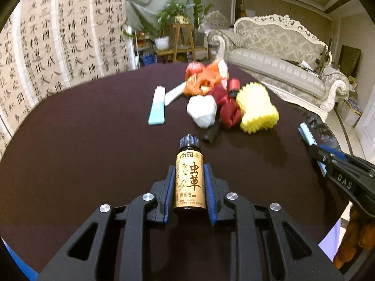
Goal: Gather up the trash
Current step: 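Carry the bottle and tube over the black bag and open both tools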
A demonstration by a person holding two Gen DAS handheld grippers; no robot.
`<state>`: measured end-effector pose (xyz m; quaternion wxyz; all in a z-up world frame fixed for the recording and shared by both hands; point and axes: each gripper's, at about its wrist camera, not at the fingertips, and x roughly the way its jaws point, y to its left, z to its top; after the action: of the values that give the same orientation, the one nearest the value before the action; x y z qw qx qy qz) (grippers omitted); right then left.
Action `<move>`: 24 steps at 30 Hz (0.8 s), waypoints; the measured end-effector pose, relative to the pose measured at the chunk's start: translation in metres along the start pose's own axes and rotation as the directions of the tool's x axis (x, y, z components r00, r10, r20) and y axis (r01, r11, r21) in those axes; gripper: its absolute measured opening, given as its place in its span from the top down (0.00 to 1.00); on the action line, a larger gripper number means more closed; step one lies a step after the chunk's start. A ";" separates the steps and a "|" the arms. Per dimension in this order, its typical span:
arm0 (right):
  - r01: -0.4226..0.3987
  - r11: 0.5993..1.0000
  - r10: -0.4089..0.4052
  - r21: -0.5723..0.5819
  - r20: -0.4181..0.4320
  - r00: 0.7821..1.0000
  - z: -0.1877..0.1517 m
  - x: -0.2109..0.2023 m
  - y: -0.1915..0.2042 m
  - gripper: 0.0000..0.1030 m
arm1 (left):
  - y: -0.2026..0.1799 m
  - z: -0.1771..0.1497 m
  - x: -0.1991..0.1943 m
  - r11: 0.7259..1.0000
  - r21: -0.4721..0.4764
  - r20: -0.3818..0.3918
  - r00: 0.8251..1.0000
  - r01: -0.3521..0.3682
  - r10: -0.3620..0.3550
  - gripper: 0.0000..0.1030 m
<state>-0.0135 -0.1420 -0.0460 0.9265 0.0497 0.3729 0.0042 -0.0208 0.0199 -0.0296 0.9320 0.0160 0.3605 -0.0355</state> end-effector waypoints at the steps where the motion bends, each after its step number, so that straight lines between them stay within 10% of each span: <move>1: 0.003 1.000 -0.003 0.002 0.004 1.000 0.001 -0.002 -0.001 0.80 | -0.002 0.002 -0.002 1.000 0.007 0.016 1.000 -0.003 0.003 0.76; 24: 0.212 0.972 -0.220 0.103 0.083 0.972 0.050 0.011 -0.113 0.80 | -0.134 0.076 0.055 0.969 0.157 0.040 0.979 0.192 -0.201 0.76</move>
<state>0.0261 -0.2587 -0.0286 0.9347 0.0521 0.3319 -0.1163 0.0606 -0.1205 -0.0109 0.9296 0.0503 0.3305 -0.1554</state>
